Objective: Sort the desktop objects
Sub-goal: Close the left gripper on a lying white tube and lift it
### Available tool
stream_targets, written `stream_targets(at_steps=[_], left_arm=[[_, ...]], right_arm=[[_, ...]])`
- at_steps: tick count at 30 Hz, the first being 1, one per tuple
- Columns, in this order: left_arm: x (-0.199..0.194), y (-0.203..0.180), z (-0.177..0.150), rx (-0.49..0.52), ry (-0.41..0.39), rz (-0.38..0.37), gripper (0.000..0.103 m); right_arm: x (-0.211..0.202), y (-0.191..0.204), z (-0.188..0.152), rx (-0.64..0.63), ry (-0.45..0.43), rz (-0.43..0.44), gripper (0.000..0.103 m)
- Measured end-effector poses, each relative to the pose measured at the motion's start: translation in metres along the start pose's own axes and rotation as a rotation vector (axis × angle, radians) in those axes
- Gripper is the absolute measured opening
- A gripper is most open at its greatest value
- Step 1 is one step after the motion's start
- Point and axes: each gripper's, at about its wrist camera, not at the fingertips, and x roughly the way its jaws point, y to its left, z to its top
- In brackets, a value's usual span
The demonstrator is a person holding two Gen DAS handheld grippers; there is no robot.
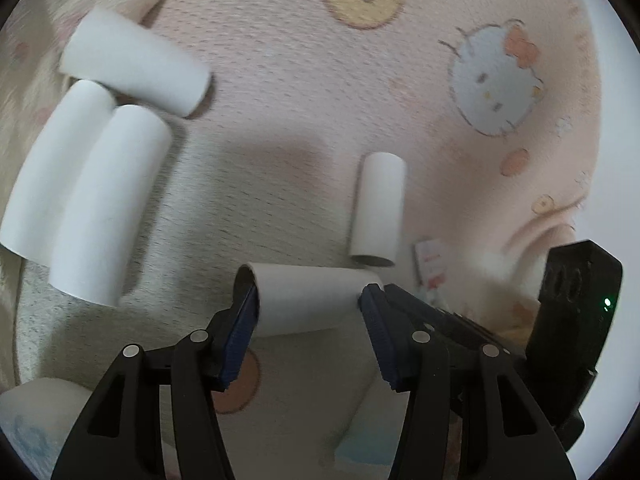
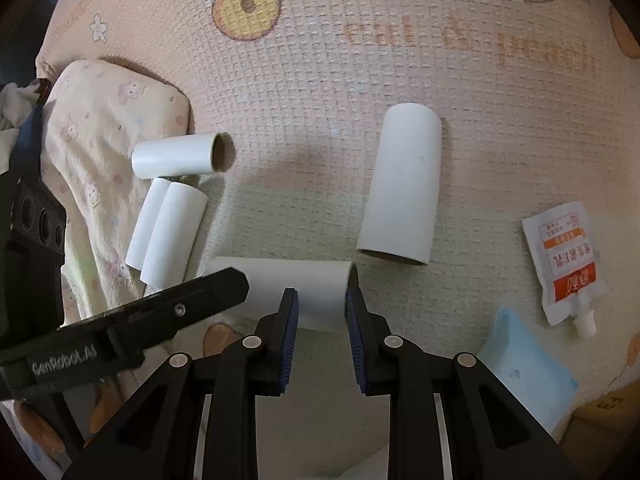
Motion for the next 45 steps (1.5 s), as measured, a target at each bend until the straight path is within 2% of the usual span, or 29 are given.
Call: stream_targets(at_steps=[3,7,11,14,16,20,24,26,30,31,32,33,39,45], left_arm=[[-0.002,-0.010,-0.007,0.051,0.022,-0.028,0.057],[-0.012,-0.028,-0.023,0.133,0.004,-0.049,0.057],[-0.022,-0.042,-0.041,0.177,-0.003,-0.136,0.059],[-0.020,-0.050,-0.055,0.193,0.036,-0.182,0.060],[-0.019,-0.055,-0.065,0.207,0.041,-0.178,0.060],[-0.018,-0.067,-0.089,0.212,-0.014,-0.151,0.060],[-0.009,-0.071,-0.099,0.238,0.026,-0.147,0.060],[-0.009,-0.074,-0.100,0.250,0.022,-0.163,0.060],[-0.003,-0.078,-0.101,0.280,0.038,-0.148,0.060],[-0.001,-0.078,-0.102,0.285,0.043,-0.129,0.058],[0.000,-0.079,-0.103,0.291,0.043,-0.100,0.049],[0.002,-0.080,-0.104,0.299,0.042,-0.073,0.047],[0.000,-0.074,-0.103,0.271,0.043,-0.113,0.042],[0.001,-0.084,-0.107,0.336,0.050,-0.102,0.039]], right_arm=[[-0.008,-0.006,-0.004,0.034,-0.005,-0.014,0.021],[-0.036,-0.008,-0.016,0.088,-0.030,-0.034,0.021],[-0.065,-0.004,-0.036,0.053,-0.062,-0.110,0.021],[-0.085,-0.005,-0.055,0.040,-0.077,-0.168,0.021],[-0.095,-0.008,-0.067,0.053,-0.082,-0.193,0.021],[-0.103,-0.016,-0.092,0.119,-0.074,-0.221,0.021],[-0.106,-0.017,-0.107,0.149,-0.088,-0.276,0.021],[-0.105,-0.019,-0.112,0.138,-0.078,-0.300,0.021],[-0.106,-0.029,-0.120,0.167,-0.073,-0.277,0.021],[-0.106,-0.032,-0.122,0.174,-0.077,-0.262,0.021],[-0.106,-0.034,-0.123,0.177,-0.075,-0.254,0.021],[-0.105,-0.034,-0.124,0.179,-0.071,-0.248,0.021],[-0.113,-0.029,-0.125,0.125,-0.058,-0.256,0.021],[-0.124,-0.028,-0.111,0.043,-0.083,-0.239,0.021]])
